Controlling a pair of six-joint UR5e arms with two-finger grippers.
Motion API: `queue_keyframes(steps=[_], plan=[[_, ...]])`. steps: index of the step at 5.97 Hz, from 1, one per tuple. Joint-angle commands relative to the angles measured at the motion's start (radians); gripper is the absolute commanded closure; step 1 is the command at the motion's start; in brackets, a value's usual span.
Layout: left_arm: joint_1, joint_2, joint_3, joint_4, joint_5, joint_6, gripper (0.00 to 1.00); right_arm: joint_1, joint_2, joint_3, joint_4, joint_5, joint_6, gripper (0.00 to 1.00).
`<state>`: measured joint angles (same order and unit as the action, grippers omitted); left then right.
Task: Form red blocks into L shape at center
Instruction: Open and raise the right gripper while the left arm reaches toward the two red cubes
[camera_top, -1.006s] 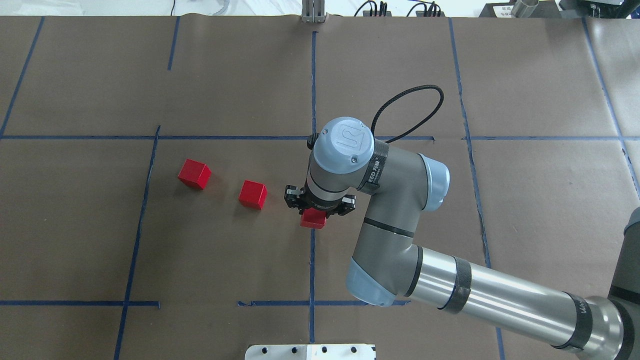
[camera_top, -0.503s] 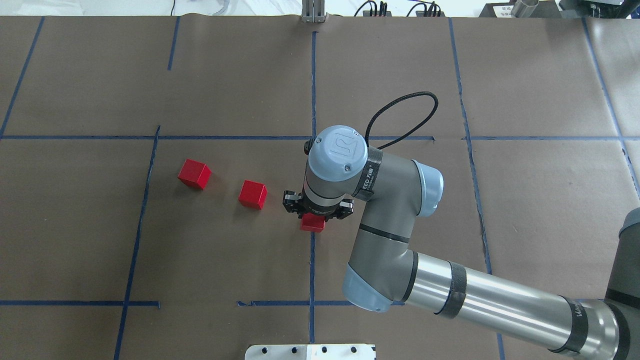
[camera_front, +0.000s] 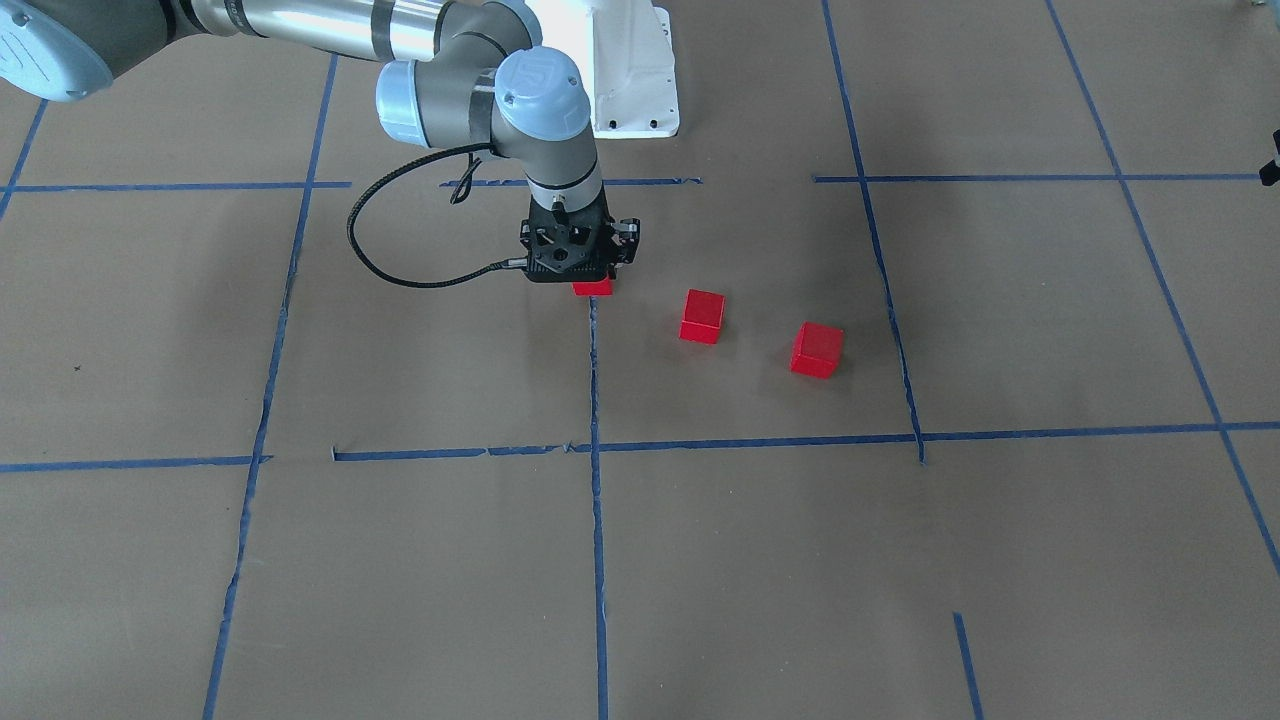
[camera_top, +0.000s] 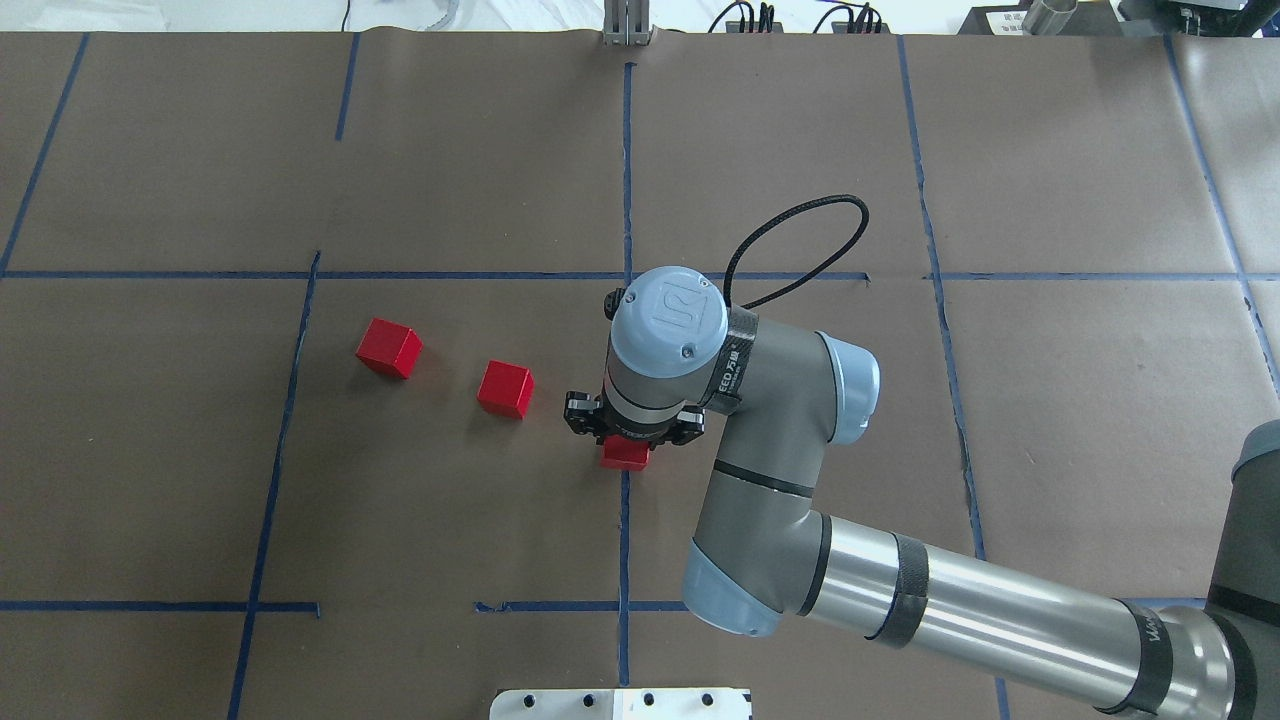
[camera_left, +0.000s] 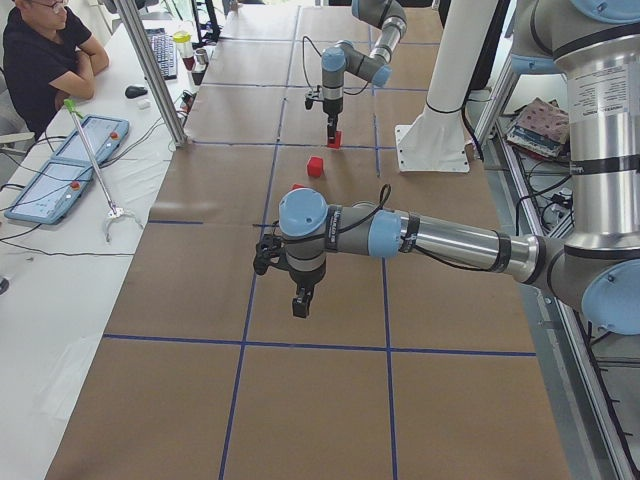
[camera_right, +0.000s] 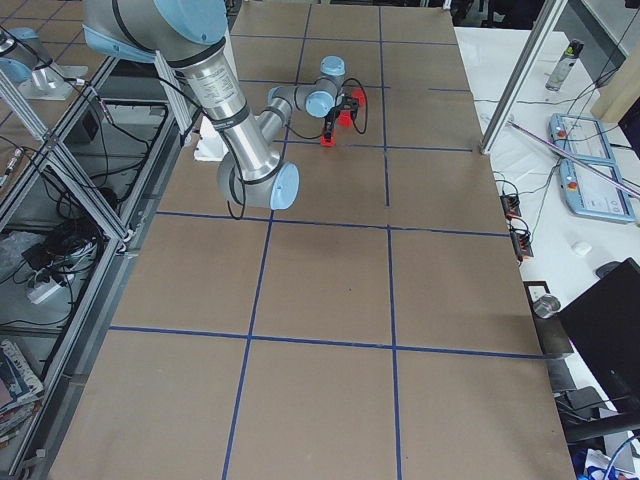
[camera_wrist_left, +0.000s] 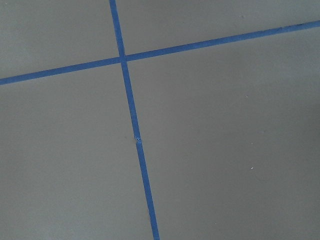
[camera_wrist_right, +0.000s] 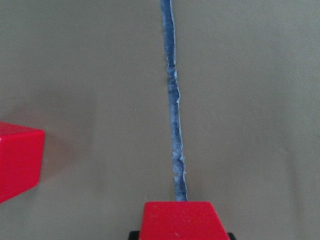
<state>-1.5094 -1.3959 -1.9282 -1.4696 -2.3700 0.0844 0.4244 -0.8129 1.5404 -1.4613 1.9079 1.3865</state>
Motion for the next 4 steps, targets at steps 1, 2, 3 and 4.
queue_keyframes(steps=[1, 2, 3, 4], plan=[[0.000, 0.000, 0.000, 0.000, 0.000, 0.000, 0.00, -0.007, -0.002, -0.002, -0.002, -0.012, -0.003, 0.22], [0.000, 0.000, 0.000, 0.000, 0.000, 0.000, 0.00, -0.015, 0.000, -0.005, -0.002, -0.026, -0.010, 0.14], [0.000, -0.003, -0.003, 0.000, 0.000, 0.000, 0.00, -0.013, 0.006, 0.000, -0.002, -0.026, -0.012, 0.00], [0.000, -0.012, -0.005, -0.002, 0.000, -0.002, 0.00, -0.009, 0.005, 0.019, -0.004, -0.023, -0.014, 0.00]])
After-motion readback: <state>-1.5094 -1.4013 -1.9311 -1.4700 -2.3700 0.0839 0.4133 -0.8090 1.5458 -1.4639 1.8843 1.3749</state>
